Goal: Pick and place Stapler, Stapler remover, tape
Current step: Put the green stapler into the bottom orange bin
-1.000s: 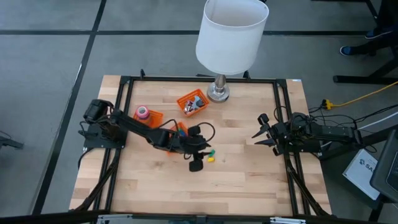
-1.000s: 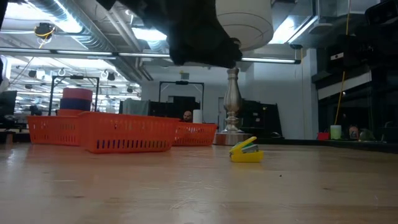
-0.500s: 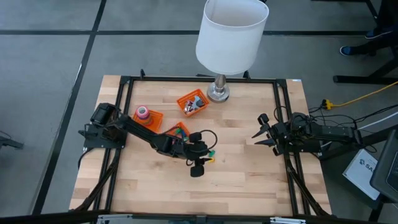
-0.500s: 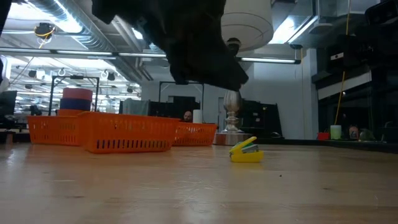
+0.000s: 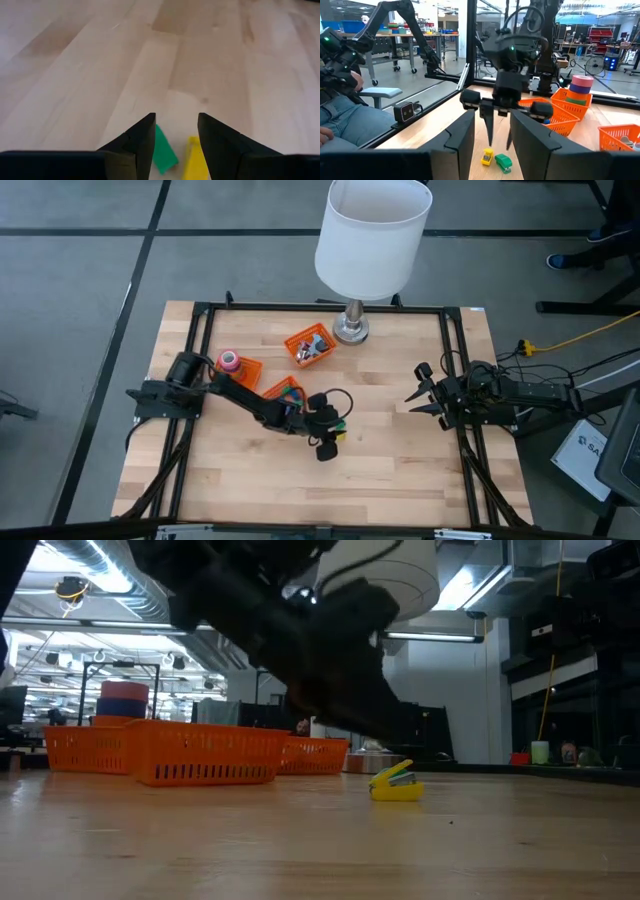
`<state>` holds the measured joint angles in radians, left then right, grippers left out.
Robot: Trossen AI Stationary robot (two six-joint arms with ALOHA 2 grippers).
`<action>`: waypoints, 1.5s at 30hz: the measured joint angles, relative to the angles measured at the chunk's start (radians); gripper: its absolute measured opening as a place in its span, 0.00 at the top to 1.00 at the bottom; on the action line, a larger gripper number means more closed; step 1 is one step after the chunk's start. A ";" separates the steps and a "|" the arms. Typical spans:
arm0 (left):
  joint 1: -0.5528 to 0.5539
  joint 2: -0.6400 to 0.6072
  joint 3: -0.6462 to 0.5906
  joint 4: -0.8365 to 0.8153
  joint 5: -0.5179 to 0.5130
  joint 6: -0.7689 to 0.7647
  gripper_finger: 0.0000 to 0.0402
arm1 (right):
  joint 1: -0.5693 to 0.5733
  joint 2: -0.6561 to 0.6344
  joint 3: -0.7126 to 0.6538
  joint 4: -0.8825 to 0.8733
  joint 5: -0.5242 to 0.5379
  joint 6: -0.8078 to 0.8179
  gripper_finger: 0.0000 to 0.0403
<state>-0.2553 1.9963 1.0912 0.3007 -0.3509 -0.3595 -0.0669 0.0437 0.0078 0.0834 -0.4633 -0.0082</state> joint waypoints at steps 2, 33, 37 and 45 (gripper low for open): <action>0.006 0.013 0.000 0.003 0.001 -0.020 0.64 | 0.000 0.000 0.000 0.000 0.000 0.000 0.68; 0.009 0.103 0.006 -0.009 -0.042 -0.022 0.66 | 0.000 0.000 0.000 0.001 0.000 0.000 0.68; 0.011 0.103 0.006 -0.012 -0.043 -0.023 0.74 | 0.000 0.000 0.000 0.000 0.000 0.000 0.68; 0.011 0.083 0.003 -0.030 -0.016 -0.022 0.83 | 0.000 0.000 0.000 0.000 0.000 0.000 0.68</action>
<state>-0.2440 2.0792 1.0940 0.2711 -0.3673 -0.3817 -0.0666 0.0434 0.0078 0.0837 -0.4636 -0.0083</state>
